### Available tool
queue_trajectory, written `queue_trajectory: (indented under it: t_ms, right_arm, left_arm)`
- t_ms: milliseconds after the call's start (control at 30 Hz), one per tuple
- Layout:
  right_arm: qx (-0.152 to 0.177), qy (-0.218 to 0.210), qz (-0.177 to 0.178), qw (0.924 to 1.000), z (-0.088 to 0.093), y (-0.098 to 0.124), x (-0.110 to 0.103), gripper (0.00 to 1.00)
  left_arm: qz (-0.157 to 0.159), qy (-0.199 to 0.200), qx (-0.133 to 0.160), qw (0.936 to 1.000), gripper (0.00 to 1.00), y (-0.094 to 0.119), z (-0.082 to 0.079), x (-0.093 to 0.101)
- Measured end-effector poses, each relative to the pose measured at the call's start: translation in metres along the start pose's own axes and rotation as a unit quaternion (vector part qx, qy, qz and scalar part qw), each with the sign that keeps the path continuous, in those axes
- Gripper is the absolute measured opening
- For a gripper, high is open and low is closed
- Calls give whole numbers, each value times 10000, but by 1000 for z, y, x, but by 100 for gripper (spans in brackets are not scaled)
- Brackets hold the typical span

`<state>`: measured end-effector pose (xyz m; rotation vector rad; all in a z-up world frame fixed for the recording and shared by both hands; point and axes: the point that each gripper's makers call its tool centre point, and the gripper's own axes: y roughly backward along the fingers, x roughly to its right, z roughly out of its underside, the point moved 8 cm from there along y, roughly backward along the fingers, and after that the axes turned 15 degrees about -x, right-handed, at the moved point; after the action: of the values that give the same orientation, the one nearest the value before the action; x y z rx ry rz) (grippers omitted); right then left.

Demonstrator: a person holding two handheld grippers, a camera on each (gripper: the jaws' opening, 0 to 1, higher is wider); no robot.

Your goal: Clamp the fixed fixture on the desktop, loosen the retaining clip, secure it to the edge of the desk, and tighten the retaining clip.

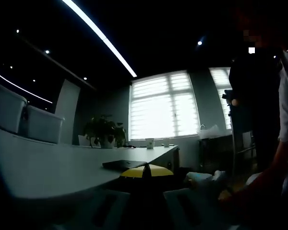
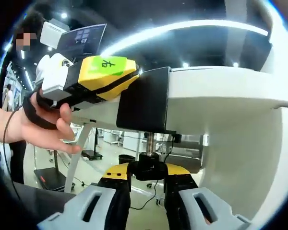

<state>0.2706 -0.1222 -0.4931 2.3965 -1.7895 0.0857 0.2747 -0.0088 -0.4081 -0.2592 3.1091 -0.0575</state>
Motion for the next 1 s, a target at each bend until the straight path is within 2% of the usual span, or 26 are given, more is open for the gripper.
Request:
queue_trajectory:
  t_ms: [33, 100, 167, 233, 333, 433, 500, 567, 600, 667, 700, 800, 900, 1000]
  right_arm:
    - [13, -39, 25, 10000, 0, 0, 0, 25]
    - [43, -419, 58, 9991, 3, 2, -3, 25]
    - [3, -770, 365, 9964, 10, 6, -5, 28]
    - [-39, -863, 695, 9938, 17, 10, -11, 38]
    - [-82, -839, 1159, 9897, 18, 24, -27, 46]
    - [-131, -476, 1661, 9849, 7, 32, -38, 47]
    - [-130, -280, 2099, 9772, 0, 33, -37, 49]
    - [-107, -355, 2325, 9719, -4, 34, -37, 49]
    - [-13, -381, 2562, 9659, -8, 34, -36, 48]
    - [-69, -406, 2491, 9676, -9, 29, -39, 47]
    - [-243, -313, 2607, 9646, -7, 24, -38, 47]
    - [-364, -380, 2626, 9635, -4, 14, -34, 46]
    - [-429, -420, 2661, 9621, -2, 5, -28, 40]
    - [-396, -453, 2666, 9619, -2, 6, -27, 33]
  left_arm:
    - [0, -1, 7, 10000, 1, 0, 0, 0]
    - [-3, -7, 11, 10000, 1, 0, 0, 0]
    - [1, 0, 12, 10000, 1, 0, 0, 0]
    - [0, -1, 18, 10000, 1, 0, 0, 0]
    - [0, 0, 34, 10000, 1, 0, 0, 0]
    - [0, 4, 50, 10000, 1, 0, 0, 0]
    - [2, 14, 54, 10000, 1, 0, 0, 0]
    - [1, 19, 54, 10000, 1, 0, 0, 0]
    - [1, 20, 53, 10000, 1, 0, 0, 0]
    - [-2, 28, 57, 10000, 1, 0, 0, 0]
    - [-2, 31, 60, 10000, 1, 0, 0, 0]
    - [-5, 24, 54, 10000, 1, 0, 0, 0]
    - [1, 19, 61, 10000, 1, 0, 0, 1]
    - [3, 11, 67, 10000, 1, 0, 0, 1]
